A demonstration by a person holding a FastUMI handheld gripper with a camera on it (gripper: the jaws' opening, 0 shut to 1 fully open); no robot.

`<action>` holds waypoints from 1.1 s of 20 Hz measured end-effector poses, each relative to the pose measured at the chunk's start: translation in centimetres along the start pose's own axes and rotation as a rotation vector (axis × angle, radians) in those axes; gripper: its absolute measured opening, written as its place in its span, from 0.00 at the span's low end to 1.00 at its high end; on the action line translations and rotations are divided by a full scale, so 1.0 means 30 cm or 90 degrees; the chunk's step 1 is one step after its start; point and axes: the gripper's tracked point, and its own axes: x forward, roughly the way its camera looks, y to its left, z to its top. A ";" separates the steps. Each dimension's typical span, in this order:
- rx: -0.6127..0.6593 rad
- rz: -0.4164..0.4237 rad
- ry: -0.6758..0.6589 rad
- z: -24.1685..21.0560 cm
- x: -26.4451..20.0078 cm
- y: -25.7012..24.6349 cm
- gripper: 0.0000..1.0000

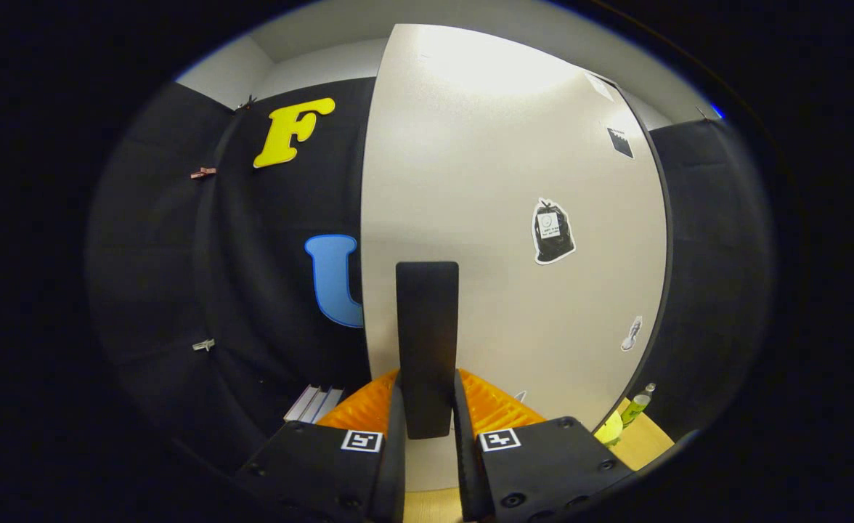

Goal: Open the shoe cabinet door, grab the shoes and put them into the shoe cabinet, then close the shoe cabinet door.

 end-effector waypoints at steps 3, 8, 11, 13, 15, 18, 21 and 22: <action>0.002 0.007 0.004 -0.006 -0.069 -0.036 0.33; 0.011 0.026 0.013 -0.013 -0.183 -0.083 0.33; 0.009 0.040 0.014 -0.017 -0.255 -0.134 0.33; 0.013 0.047 0.018 -0.023 -0.308 -0.167 0.33; 0.016 0.053 0.017 -0.023 -0.336 -0.198 0.33; 0.022 0.064 0.027 -0.030 -0.385 -0.239 0.33; 0.026 0.060 0.029 -0.029 -0.428 -0.284 0.33; 0.029 0.057 0.029 -0.031 -0.440 -0.300 0.33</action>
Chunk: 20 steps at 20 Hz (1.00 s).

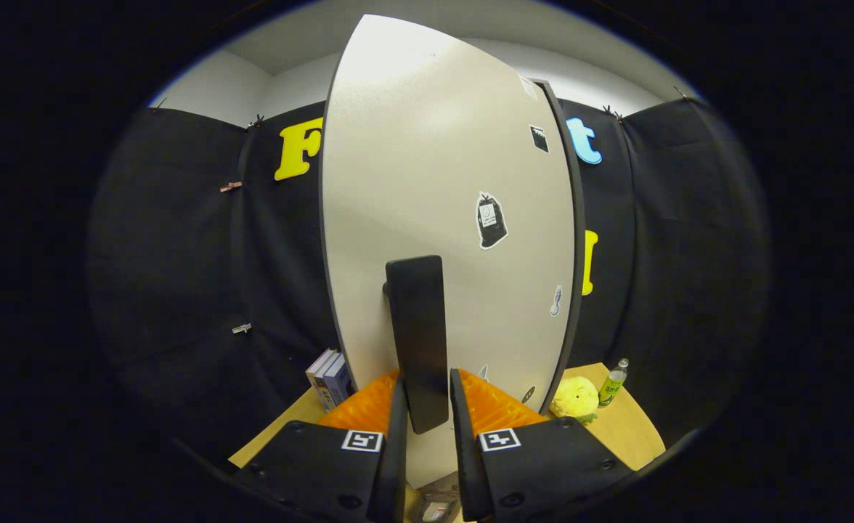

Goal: Open the shoe cabinet door, grab the shoes and put them into the shoe cabinet, then close the shoe cabinet door.

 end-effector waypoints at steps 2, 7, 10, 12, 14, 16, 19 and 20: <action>0.009 -0.004 0.001 -0.002 -0.027 -0.027 0.33; 0.006 -0.024 0.003 -0.005 -0.086 -0.090 0.33; 0.004 -0.041 0.004 -0.007 -0.115 -0.121 0.33; -0.002 -0.056 0.005 -0.005 -0.132 -0.149 0.33; -0.005 -0.072 0.004 -0.004 -0.150 -0.178 0.33; -0.001 -0.087 0.004 -0.004 -0.171 -0.214 0.33; 0.008 -0.116 0.004 0.001 -0.226 -0.282 0.33; 0.012 -0.127 0.001 0.009 -0.252 -0.304 0.33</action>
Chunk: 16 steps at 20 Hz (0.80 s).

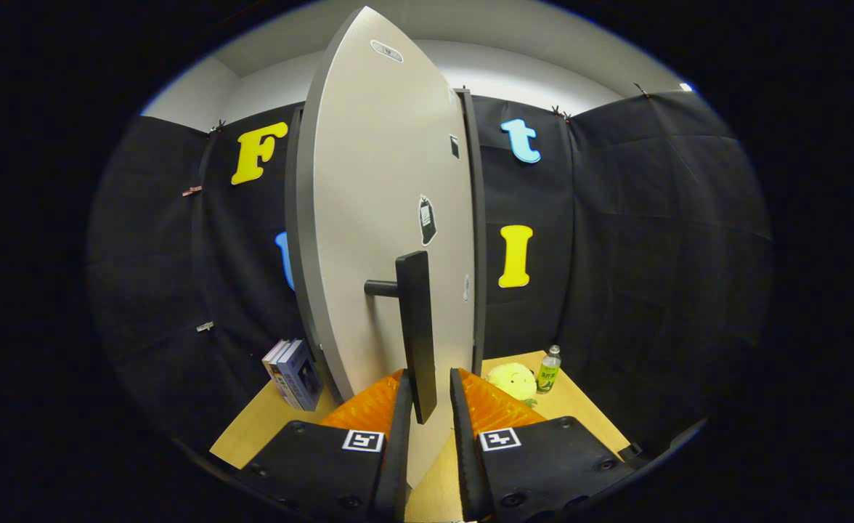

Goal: Open the shoe cabinet door, grab the shoes and put them into the shoe cabinet, then close the shoe cabinet door.

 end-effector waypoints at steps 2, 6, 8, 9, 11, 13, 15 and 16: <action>0.004 -0.023 -0.021 0.034 -0.059 -0.052 0.33; -0.013 -0.052 -0.046 0.056 -0.128 -0.096 0.32; -0.021 -0.049 -0.038 0.031 -0.141 -0.093 0.32; -0.022 -0.043 -0.032 0.013 -0.142 -0.088 0.32; -0.021 -0.020 -0.009 -0.037 -0.150 -0.066 0.32; -0.020 0.006 0.019 -0.106 -0.147 -0.030 0.32; -0.017 0.036 0.054 -0.182 -0.133 0.020 0.32; -0.016 0.051 0.073 -0.226 -0.128 0.055 0.32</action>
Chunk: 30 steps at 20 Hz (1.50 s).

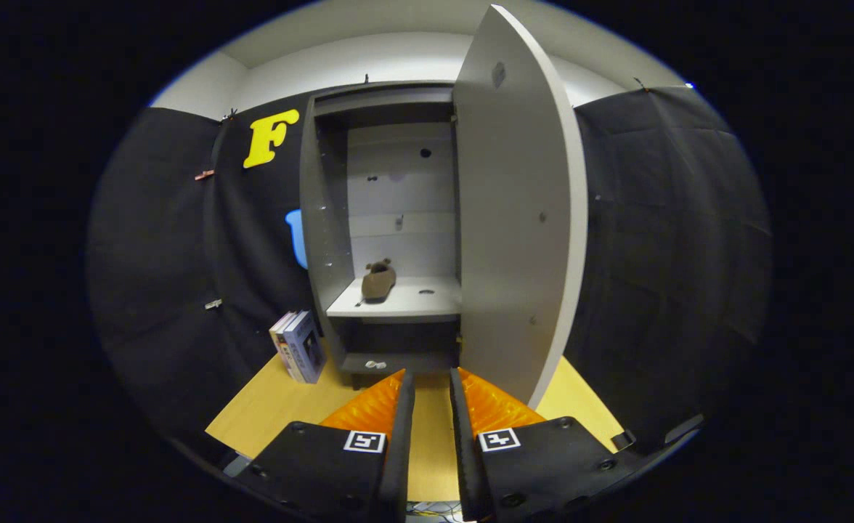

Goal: Open the shoe cabinet door, grab the shoes and put them into the shoe cabinet, then close the shoe cabinet door.

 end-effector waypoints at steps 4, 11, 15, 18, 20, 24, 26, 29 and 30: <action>0.000 0.049 0.084 -0.180 0.064 0.120 0.32; -0.006 0.060 0.227 -0.485 0.178 0.244 0.32; 0.006 0.038 0.327 -0.697 0.249 0.264 0.32; 0.025 0.028 0.369 -0.831 0.325 0.291 0.32; 0.025 0.016 0.389 -0.916 0.378 0.292 0.32; 0.010 -0.004 0.439 -1.090 0.505 0.288 0.32; 0.004 -0.013 0.466 -1.162 0.537 0.289 0.32; 0.016 -0.027 0.476 -1.212 0.561 0.291 0.32; 0.022 -0.031 0.476 -1.222 0.567 0.290 0.32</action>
